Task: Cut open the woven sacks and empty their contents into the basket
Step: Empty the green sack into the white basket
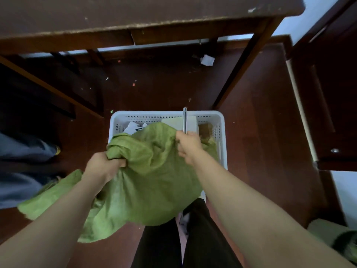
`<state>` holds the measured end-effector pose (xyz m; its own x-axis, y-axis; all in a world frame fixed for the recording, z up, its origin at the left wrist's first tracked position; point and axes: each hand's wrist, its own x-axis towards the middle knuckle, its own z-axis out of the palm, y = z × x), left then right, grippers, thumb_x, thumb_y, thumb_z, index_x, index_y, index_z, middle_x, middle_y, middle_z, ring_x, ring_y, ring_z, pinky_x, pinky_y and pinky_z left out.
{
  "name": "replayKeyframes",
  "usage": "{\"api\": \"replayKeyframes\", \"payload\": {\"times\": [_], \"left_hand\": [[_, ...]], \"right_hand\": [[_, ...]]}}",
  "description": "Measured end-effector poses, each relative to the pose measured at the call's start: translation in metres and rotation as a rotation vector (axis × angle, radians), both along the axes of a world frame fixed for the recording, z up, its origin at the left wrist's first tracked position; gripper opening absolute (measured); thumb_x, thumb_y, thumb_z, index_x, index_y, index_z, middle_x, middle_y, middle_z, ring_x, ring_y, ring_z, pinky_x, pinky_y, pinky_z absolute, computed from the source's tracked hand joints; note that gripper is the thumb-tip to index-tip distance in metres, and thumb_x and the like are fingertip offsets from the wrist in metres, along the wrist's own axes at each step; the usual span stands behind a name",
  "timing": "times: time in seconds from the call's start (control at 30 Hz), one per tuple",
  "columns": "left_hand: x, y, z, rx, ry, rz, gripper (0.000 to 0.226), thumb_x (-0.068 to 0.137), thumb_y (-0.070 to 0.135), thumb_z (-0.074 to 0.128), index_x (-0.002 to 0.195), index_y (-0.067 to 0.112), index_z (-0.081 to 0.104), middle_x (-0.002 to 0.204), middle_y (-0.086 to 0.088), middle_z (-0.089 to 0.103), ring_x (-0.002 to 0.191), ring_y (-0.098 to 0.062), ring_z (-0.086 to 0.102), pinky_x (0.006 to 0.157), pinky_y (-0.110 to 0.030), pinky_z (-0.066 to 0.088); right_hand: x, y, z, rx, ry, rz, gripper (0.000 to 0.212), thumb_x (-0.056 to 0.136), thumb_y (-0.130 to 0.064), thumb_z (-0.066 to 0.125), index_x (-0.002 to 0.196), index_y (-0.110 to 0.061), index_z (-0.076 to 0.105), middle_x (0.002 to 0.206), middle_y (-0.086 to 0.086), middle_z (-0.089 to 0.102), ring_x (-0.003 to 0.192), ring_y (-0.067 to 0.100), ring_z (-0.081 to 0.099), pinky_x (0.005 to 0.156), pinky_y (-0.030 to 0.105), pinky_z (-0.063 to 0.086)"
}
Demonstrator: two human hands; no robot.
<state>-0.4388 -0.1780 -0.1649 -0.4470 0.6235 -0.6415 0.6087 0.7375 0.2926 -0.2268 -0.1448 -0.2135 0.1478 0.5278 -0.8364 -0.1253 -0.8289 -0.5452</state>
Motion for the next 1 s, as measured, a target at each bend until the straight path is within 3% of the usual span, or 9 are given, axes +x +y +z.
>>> {"api": "replayKeyframes", "payload": {"times": [0.07, 0.23, 0.33, 0.43, 0.5, 0.67, 0.83, 0.93, 1.0], "left_hand": [[-0.012, -0.003, 0.015, 0.091, 0.048, 0.052, 0.016, 0.074, 0.019, 0.075, 0.085, 0.008, 0.069, 0.083, -0.018, 0.066, 0.081, -0.035, 0.062, 0.078, -0.042, 0.052], [-0.005, -0.005, 0.043, 0.311, -0.050, 0.187, 0.012, 0.077, 0.017, 0.073, 0.079, 0.016, 0.062, 0.073, -0.006, 0.061, 0.082, -0.032, 0.061, 0.079, -0.041, 0.050], [0.006, 0.000, 0.061, 0.458, -0.204, 0.399, 0.017, 0.080, 0.012, 0.071, 0.092, 0.017, 0.060, 0.072, 0.003, 0.055, 0.084, -0.025, 0.058, 0.079, -0.034, 0.045], [0.013, 0.006, 0.077, 0.484, -0.323, 0.318, 0.017, 0.078, 0.003, 0.072, 0.085, 0.017, 0.064, 0.075, 0.003, 0.062, 0.074, -0.021, 0.062, 0.079, -0.032, 0.051], [0.016, 0.008, 0.080, 0.520, -0.361, 0.293, 0.022, 0.079, 0.000, 0.071, 0.076, 0.020, 0.062, 0.070, 0.007, 0.064, 0.070, -0.015, 0.062, 0.070, -0.027, 0.051], [0.022, 0.019, 0.084, 0.536, -0.427, 0.173, 0.024, 0.082, 0.004, 0.071, 0.087, 0.026, 0.067, 0.081, 0.010, 0.068, 0.084, -0.014, 0.067, 0.081, -0.032, 0.053], [0.035, 0.030, 0.088, 0.641, -0.461, 0.116, 0.026, 0.079, 0.001, 0.073, 0.093, 0.022, 0.070, 0.084, 0.007, 0.071, 0.085, -0.013, 0.069, 0.086, -0.038, 0.056], [0.041, 0.035, 0.093, 0.693, -0.445, -0.008, 0.030, 0.076, -0.003, 0.075, 0.103, 0.010, 0.069, 0.085, 0.010, 0.066, 0.075, 0.006, 0.065, 0.074, -0.016, 0.054], [0.051, 0.037, 0.099, 0.738, -0.419, -0.058, 0.040, 0.075, -0.006, 0.075, 0.108, 0.013, 0.065, 0.091, 0.014, 0.063, 0.076, 0.015, 0.061, 0.070, -0.005, 0.047]], "right_hand": [[0.005, -0.012, 0.001, -0.060, 0.056, -0.087, 0.015, 0.090, -0.008, 0.046, 0.077, -0.015, 0.046, 0.042, -0.006, 0.033, 0.029, 0.007, 0.025, 0.033, 0.013, 0.016], [0.009, 0.000, 0.023, 0.032, -0.056, -0.049, 0.019, 0.091, -0.010, 0.046, 0.073, -0.017, 0.048, 0.053, 0.000, 0.035, 0.035, 0.012, 0.030, 0.032, 0.015, 0.020], [0.009, -0.001, 0.030, 0.075, -0.107, 0.031, 0.013, 0.091, -0.012, 0.047, 0.082, -0.012, 0.057, 0.060, 0.002, 0.044, 0.047, 0.016, 0.040, 0.038, 0.021, 0.031], [0.017, 0.001, 0.034, 0.123, -0.260, 0.018, 0.016, 0.091, -0.015, 0.049, 0.086, -0.008, 0.063, 0.071, 0.006, 0.054, 0.066, 0.023, 0.051, 0.059, 0.031, 0.040], [0.019, 0.010, 0.039, 0.205, -0.288, 0.045, 0.023, 0.091, -0.014, 0.050, 0.068, -0.014, 0.052, 0.063, 0.001, 0.046, 0.059, 0.018, 0.044, 0.059, 0.030, 0.036], [0.034, 0.018, 0.043, 0.183, -0.374, 0.116, 0.013, 0.091, -0.013, 0.050, 0.080, -0.014, 0.055, 0.061, -0.002, 0.044, 0.052, 0.013, 0.040, 0.046, 0.026, 0.030], [0.044, 0.013, 0.041, 0.125, -0.412, 0.134, 0.007, 0.089, -0.013, 0.053, 0.085, -0.011, 0.058, 0.067, 0.002, 0.052, 0.069, 0.022, 0.052, 0.061, 0.028, 0.040], [0.050, 0.013, 0.039, 0.170, -0.401, 0.100, 0.019, 0.087, -0.012, 0.054, 0.068, -0.011, 0.053, 0.058, 0.001, 0.045, 0.055, 0.017, 0.043, 0.050, 0.027, 0.035], [0.055, 0.015, 0.039, 0.159, -0.401, 0.093, 0.022, 0.085, -0.010, 0.055, 0.063, -0.012, 0.050, 0.058, 0.002, 0.045, 0.057, 0.019, 0.046, 0.055, 0.030, 0.040]]}}
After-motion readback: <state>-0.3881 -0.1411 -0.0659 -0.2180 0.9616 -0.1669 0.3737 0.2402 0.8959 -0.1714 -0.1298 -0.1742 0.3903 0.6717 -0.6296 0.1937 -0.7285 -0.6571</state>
